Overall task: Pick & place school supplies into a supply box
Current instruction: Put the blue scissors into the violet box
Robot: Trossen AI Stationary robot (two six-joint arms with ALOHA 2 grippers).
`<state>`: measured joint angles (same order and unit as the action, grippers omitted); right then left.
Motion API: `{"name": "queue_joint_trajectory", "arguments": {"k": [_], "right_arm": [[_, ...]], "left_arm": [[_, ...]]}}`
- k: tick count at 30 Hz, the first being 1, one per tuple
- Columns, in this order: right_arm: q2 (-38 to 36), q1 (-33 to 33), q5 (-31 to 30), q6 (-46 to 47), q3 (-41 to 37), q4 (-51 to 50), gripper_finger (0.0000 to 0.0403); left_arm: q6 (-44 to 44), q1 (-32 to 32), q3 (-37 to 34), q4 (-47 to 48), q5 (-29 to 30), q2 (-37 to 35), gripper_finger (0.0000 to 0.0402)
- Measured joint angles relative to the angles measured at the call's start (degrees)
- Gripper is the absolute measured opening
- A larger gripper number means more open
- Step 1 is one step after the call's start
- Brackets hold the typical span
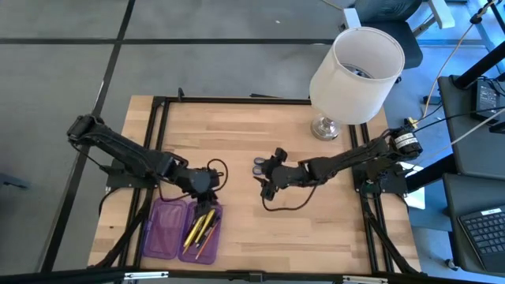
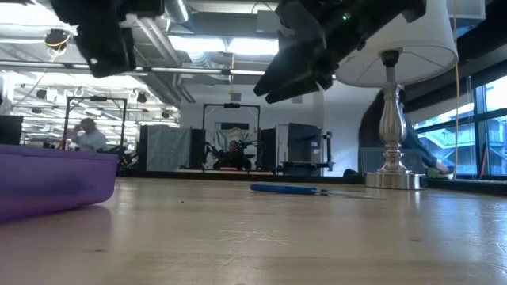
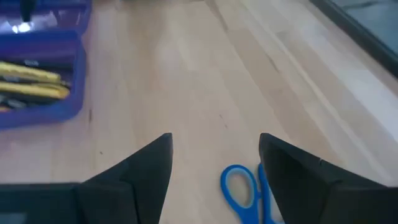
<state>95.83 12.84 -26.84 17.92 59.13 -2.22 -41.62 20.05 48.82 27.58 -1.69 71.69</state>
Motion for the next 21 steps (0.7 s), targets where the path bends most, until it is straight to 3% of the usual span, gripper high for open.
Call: {"name": "queue_joint_trajectory", "arguments": {"k": [7,13,21], "right_arm": [[0.00,-0.39,-0.14,-1.65,0.00,-0.25,0.0243],[0.00,-0.67,-1.04,-1.52,0.00,-0.24,0.0243],[0.00,-0.67,-1.02,2.98,0.00,-1.65,0.0243]], "left_arm": [[8.86,0.09,0.00,-0.84,1.28,-1.47,0.0098],[19.96,-0.05,0.00,-0.81,5.75,-1.48,0.0105],[22.25,-1.83,0.00,-0.81,6.77,-1.48,0.0176]]}}
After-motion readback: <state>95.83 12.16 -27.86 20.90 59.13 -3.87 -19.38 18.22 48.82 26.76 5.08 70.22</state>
